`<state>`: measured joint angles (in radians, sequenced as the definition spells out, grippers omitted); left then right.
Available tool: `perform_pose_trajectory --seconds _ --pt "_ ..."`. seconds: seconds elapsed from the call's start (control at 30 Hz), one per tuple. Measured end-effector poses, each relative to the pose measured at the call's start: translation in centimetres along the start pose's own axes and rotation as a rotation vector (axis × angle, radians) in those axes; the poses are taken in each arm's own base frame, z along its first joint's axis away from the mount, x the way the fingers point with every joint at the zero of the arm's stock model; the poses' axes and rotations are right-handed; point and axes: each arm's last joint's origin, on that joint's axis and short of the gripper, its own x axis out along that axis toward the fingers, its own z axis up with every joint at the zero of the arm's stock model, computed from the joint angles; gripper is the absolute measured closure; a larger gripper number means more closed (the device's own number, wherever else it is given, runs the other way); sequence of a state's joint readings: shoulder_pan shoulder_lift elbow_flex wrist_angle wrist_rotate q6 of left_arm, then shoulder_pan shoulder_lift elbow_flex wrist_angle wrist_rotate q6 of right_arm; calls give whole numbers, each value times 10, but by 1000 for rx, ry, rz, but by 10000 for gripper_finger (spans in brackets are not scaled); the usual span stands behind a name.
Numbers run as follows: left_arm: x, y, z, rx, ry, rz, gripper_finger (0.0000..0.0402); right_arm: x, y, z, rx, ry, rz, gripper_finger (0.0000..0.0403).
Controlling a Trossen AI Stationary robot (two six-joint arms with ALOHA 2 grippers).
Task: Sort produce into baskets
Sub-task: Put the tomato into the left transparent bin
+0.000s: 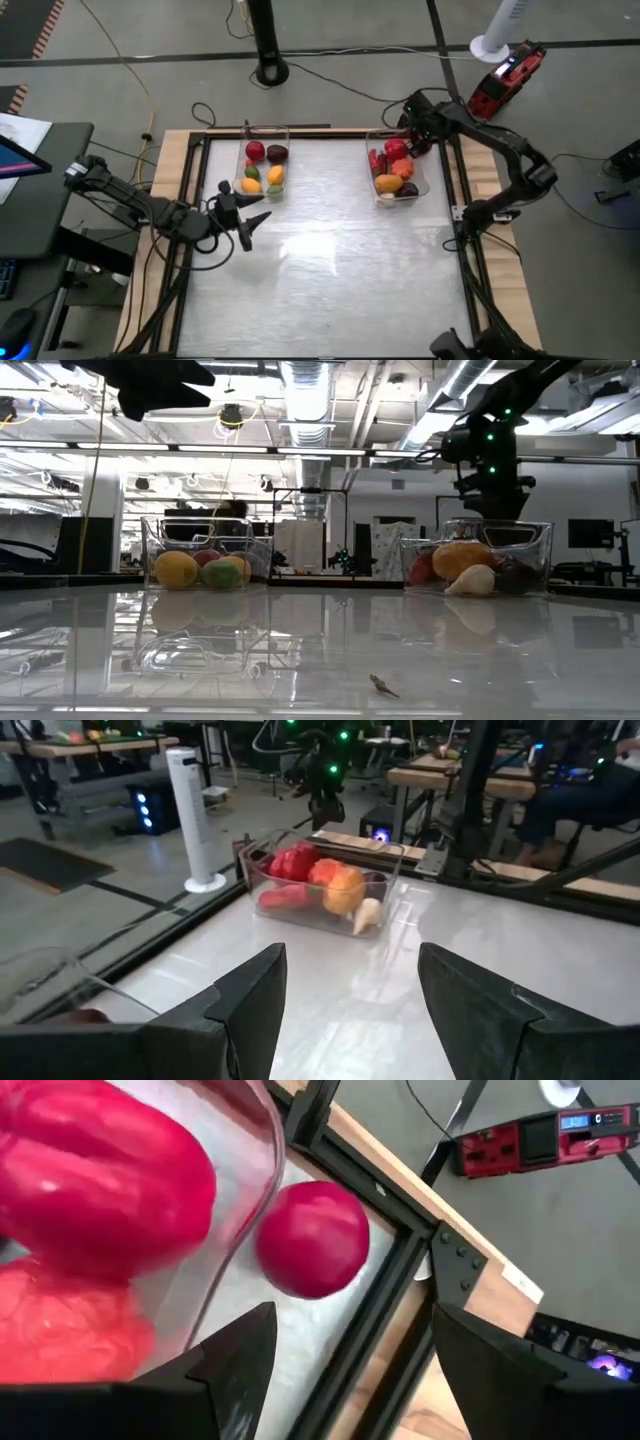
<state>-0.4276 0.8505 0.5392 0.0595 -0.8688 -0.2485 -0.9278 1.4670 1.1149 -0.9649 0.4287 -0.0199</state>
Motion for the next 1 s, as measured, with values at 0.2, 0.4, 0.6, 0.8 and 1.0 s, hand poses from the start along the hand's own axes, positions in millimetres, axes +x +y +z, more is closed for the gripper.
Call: perform_pose_trajectory --seconds 0.2,0.4,0.6,0.8,1.0 --pt "4 4 4 75 -6 34 187 1 -1 11 -224 79 -10 112" --pt "7 7 23 206 -37 70 187 14 6 16 -458 168 -19 112" --pt "6 8 24 395 -21 75 187 28 16 19 -596 220 -10 112" --pt "6 9 18 480 24 75 187 38 14 23 -598 217 7 106" --pt "6 10 12 513 70 70 187 42 7 23 -568 210 72 48"
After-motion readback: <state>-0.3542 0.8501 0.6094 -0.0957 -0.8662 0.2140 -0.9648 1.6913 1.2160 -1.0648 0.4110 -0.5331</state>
